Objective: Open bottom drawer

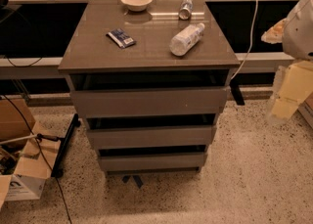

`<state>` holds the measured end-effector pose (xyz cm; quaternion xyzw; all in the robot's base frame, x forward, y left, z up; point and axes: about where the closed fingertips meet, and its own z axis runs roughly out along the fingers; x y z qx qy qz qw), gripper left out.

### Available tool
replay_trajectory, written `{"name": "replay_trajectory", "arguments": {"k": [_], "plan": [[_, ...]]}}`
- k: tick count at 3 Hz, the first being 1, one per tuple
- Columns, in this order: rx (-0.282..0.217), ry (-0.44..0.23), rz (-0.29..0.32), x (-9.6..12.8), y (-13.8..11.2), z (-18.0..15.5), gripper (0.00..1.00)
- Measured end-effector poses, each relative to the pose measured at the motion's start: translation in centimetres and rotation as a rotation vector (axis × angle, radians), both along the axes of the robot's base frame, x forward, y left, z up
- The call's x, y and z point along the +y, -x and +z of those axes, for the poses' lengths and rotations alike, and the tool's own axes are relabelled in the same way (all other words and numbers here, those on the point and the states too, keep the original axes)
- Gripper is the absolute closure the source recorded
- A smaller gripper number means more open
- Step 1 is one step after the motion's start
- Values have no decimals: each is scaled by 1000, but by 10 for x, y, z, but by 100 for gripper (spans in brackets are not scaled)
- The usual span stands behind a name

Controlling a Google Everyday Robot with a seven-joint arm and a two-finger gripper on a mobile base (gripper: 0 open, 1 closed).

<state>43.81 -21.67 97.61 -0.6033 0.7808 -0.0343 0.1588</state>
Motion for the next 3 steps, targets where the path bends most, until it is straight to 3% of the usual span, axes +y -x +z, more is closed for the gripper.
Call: {"name": "replay_trajectory", "arguments": {"k": [1, 2, 3], "plan": [[0, 0, 0, 0, 0, 0, 0], [-54, -15, -52, 0, -9, -8, 0], [-105, -32, -112, -1, -29, -42, 0]]}}
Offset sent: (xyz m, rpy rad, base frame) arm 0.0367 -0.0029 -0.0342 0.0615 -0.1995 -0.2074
